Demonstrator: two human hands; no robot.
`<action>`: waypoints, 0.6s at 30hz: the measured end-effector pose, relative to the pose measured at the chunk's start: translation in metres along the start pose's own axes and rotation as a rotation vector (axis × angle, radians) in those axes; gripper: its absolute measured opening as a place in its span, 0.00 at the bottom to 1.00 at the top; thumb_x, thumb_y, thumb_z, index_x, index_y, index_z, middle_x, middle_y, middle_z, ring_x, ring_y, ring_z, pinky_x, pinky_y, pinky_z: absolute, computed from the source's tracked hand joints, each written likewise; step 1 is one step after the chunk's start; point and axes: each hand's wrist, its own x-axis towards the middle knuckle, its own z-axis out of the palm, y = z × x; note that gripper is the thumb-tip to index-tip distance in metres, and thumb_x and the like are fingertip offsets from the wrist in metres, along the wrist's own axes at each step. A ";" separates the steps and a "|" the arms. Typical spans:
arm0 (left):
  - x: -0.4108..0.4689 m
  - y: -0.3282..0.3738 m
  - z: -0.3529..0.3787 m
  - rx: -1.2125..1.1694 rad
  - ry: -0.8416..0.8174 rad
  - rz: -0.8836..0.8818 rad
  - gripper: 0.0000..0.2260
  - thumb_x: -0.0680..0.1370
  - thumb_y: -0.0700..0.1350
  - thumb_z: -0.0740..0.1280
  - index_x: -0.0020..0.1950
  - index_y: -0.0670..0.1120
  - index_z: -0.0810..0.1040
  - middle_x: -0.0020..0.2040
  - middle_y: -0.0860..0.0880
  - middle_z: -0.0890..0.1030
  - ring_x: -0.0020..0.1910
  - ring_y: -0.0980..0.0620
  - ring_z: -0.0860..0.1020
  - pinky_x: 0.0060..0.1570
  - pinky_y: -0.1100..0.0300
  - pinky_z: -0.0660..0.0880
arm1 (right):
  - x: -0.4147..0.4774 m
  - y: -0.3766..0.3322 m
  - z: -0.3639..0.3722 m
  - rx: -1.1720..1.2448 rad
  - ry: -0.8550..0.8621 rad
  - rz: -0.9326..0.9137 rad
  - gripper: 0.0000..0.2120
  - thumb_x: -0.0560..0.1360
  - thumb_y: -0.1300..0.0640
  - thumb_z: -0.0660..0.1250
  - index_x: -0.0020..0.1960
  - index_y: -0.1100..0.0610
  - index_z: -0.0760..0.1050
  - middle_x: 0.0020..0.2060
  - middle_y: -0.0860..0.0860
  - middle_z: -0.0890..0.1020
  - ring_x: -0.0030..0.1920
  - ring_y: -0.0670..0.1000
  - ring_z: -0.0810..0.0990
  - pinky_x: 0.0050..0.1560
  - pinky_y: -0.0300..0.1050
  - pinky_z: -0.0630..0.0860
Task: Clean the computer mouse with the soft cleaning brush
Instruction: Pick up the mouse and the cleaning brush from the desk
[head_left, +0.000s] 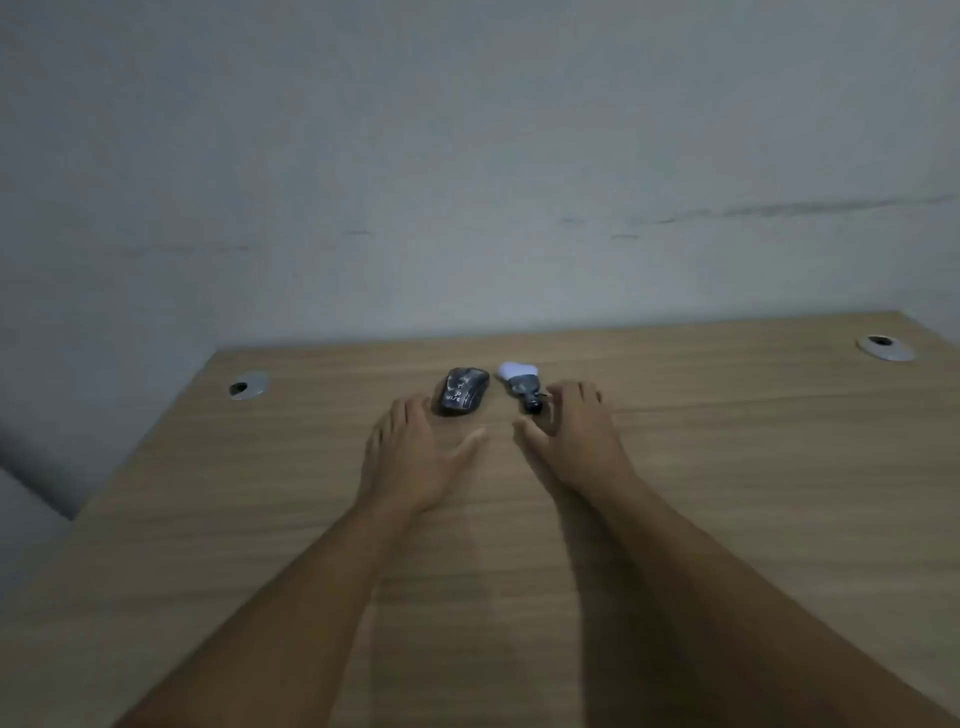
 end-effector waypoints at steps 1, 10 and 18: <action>0.003 -0.002 0.001 0.002 0.002 0.003 0.45 0.73 0.78 0.66 0.80 0.50 0.68 0.78 0.51 0.72 0.80 0.47 0.70 0.80 0.48 0.65 | 0.002 0.000 0.002 -0.003 0.003 -0.001 0.33 0.77 0.40 0.78 0.73 0.59 0.77 0.67 0.57 0.80 0.70 0.62 0.77 0.73 0.57 0.72; 0.036 0.003 0.014 -0.001 0.086 0.031 0.39 0.68 0.81 0.63 0.71 0.58 0.74 0.69 0.56 0.76 0.73 0.49 0.73 0.76 0.47 0.68 | 0.030 -0.017 0.015 0.090 -0.008 0.047 0.29 0.80 0.45 0.75 0.74 0.59 0.74 0.68 0.57 0.79 0.70 0.60 0.77 0.71 0.56 0.75; 0.063 0.007 0.019 -0.016 0.063 0.077 0.34 0.71 0.78 0.62 0.67 0.57 0.76 0.64 0.56 0.77 0.69 0.49 0.76 0.73 0.46 0.71 | 0.049 -0.022 0.019 0.171 0.052 0.040 0.16 0.84 0.50 0.71 0.63 0.61 0.77 0.59 0.60 0.81 0.58 0.62 0.81 0.57 0.56 0.78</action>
